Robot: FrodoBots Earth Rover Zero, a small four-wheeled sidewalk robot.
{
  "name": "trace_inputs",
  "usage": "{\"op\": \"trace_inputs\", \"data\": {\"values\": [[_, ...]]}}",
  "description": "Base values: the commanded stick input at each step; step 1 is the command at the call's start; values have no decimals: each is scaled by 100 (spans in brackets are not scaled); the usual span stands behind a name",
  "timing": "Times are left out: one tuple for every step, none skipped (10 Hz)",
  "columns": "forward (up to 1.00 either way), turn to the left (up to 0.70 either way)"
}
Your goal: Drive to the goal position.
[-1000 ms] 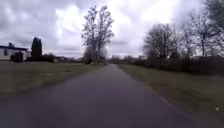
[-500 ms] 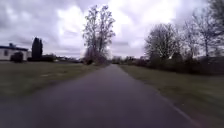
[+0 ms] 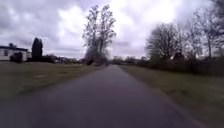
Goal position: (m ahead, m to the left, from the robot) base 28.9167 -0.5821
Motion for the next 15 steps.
{"op": "trace_inputs", "data": {"values": [[100,0],[100,0],[100,0],[100,0],[100,0],[100,0],[100,0],[100,0],[100,0],[100,0],[100,0],[100,0],[100,0],[100,0],[100,0]]}}
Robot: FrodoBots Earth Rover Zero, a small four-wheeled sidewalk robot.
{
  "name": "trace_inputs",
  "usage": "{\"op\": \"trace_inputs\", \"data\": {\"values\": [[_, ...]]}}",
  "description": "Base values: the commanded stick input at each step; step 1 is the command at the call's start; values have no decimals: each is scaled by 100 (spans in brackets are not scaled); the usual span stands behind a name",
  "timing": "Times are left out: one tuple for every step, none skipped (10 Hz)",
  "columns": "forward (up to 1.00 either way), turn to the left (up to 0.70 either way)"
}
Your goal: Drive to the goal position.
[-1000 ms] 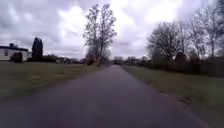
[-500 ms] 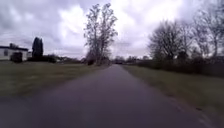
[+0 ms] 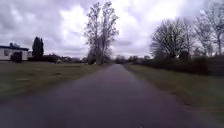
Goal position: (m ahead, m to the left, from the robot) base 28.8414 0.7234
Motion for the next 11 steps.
{"op": "trace_inputs", "data": {"values": [[100,0],[100,0],[100,0],[100,-40],[100,-40],[100,-25],[100,0],[100,0],[100,0],[100,0],[100,0]]}}
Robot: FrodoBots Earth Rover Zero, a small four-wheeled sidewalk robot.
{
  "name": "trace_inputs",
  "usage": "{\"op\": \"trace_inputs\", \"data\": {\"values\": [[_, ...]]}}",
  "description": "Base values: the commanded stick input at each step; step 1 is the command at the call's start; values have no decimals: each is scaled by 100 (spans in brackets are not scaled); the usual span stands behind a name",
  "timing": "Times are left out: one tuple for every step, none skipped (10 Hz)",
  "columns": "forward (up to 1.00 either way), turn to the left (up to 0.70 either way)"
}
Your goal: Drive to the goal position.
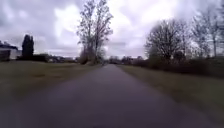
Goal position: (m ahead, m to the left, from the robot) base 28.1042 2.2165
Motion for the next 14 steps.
{"op": "trace_inputs", "data": {"values": [[100,0],[100,0],[100,0],[100,0],[100,0],[100,0],[100,0],[100,0],[100,0],[100,0],[100,0],[100,-37],[100,-40],[100,-40]]}}
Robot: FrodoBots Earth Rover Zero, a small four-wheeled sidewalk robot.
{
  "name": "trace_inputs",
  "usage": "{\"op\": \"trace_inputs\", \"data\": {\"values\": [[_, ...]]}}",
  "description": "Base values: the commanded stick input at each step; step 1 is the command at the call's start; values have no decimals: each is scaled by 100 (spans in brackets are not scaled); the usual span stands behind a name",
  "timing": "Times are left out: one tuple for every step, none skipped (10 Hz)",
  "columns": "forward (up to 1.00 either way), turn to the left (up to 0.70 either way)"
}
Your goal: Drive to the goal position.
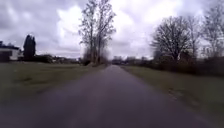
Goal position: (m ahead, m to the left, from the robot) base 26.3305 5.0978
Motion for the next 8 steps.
{"op": "trace_inputs", "data": {"values": [[100,-34],[100,0],[100,0],[100,0],[100,0],[100,0],[100,0],[100,0]]}}
